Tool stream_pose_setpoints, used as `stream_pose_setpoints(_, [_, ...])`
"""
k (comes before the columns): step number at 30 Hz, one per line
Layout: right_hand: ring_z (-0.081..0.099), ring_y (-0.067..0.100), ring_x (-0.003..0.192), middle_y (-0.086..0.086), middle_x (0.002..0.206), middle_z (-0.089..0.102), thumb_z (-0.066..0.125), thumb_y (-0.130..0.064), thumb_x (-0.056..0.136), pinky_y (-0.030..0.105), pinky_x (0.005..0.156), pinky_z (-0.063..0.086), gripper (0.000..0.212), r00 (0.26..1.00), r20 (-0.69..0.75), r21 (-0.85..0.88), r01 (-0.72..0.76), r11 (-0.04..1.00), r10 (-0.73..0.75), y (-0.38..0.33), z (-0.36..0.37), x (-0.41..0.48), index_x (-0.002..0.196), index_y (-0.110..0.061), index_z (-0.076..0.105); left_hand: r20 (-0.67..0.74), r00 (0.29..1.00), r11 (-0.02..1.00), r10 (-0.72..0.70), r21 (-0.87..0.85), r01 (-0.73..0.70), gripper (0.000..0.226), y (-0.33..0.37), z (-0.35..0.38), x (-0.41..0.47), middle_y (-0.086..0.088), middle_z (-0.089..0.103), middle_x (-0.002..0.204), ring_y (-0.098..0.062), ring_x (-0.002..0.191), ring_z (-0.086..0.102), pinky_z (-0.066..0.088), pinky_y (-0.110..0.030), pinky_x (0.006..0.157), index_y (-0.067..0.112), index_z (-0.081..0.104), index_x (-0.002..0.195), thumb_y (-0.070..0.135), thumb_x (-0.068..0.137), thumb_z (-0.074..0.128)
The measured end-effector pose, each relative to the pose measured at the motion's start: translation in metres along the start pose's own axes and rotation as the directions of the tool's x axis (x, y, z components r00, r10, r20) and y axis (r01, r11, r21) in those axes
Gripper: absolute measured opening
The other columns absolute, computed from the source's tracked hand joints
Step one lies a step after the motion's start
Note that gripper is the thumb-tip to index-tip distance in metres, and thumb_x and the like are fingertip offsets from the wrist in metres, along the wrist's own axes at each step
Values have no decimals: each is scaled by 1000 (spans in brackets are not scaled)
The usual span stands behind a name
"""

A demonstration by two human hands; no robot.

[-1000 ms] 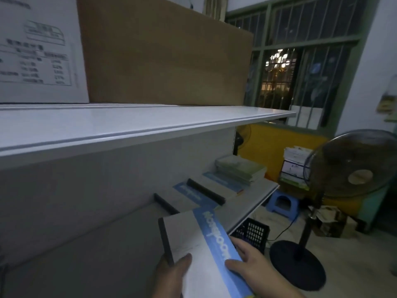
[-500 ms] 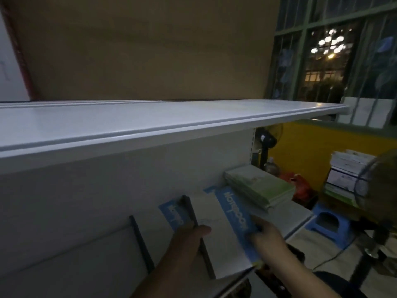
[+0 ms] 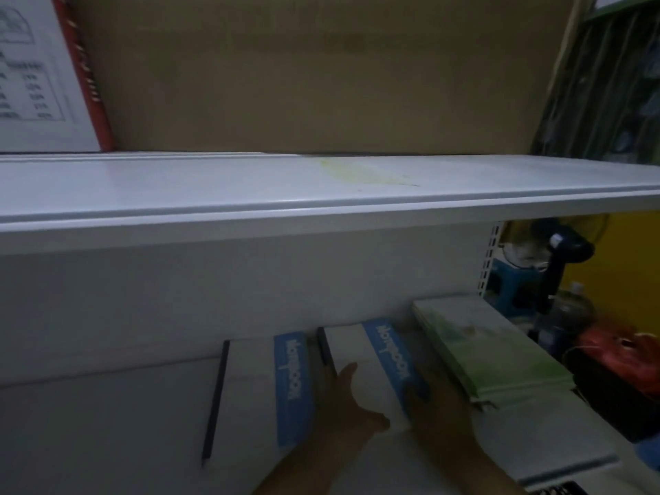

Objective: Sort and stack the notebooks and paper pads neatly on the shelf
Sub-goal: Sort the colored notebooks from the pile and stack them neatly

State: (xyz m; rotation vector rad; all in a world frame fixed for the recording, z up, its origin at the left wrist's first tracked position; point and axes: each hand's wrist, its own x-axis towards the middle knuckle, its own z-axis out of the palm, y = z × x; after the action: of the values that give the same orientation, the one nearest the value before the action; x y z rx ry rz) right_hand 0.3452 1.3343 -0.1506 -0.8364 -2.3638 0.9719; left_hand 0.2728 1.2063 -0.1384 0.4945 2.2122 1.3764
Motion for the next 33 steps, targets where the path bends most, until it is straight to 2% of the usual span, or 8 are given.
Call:
stream_pose_setpoints(5, [58,23,78,6,83,61,60,-22,87,30,64,42,12,999,35,55,-35,998,33,11,4,9,92,-12,63,93,994,971,63,225,-83,94,-25,13,5,0,5,157,-18,144,15,30,-26,112,52,27,123,23,44,70])
stream_pose_setpoints(8, [61,19,85,2,91,65,60,-26,87,30,74,49,15,998,64,92,4,996,-10,13,7,11,100,-18,63,-34,996,974,83,214,-74,94,-26,17,6,-1,15,156,-16,143,20,29,-27,114,48,28,128,14,43,52])
stream_pose_setpoints(14, [54,11,89,-4,98,59,60,-26,90,22,76,41,27,993,117,194,11,981,-34,17,4,6,116,-20,57,-37,998,985,49,164,-42,87,-19,13,11,-4,19,153,-18,139,27,25,-2,87,26,30,144,-14,72,58])
stream_pose_setpoints(17, [57,15,104,-2,109,59,59,-24,90,25,84,44,35,994,103,193,2,981,-22,20,5,6,124,-16,54,-49,997,979,59,196,-49,82,-22,16,12,-4,19,152,-17,138,26,20,-3,92,23,26,145,-10,77,57])
stream_pose_setpoints(22, [34,23,136,4,149,36,48,-28,95,31,108,32,43,985,118,-104,136,985,-124,20,10,6,138,-19,45,-19,1000,977,5,213,-1,86,-13,11,7,-2,13,153,-18,139,24,31,-22,110,25,29,145,-7,72,61])
stream_pose_setpoints(26, [49,34,124,16,138,50,43,-33,91,39,98,44,42,984,102,-379,172,909,-144,19,17,1,124,-15,61,94,992,982,-82,176,64,108,2,-2,1,-4,8,154,-24,140,23,44,-36,102,28,31,144,4,51,79])
stream_pose_setpoints(29, [60,40,101,20,109,65,56,-16,81,45,80,55,26,972,157,-544,234,806,-176,4,12,-4,102,-7,69,124,991,989,-58,143,40,88,12,-26,-6,-2,31,142,-22,128,40,45,-21,87,24,34,143,2,71,78])
stream_pose_setpoints(33, [59,41,106,22,117,60,21,-24,100,39,80,49,49,928,182,-653,361,666,-325,-39,4,-6,108,-4,65,-13,997,963,72,262,-66,50,16,-98,-33,0,51,120,-16,104,54,46,-21,83,17,38,140,19,93,55])
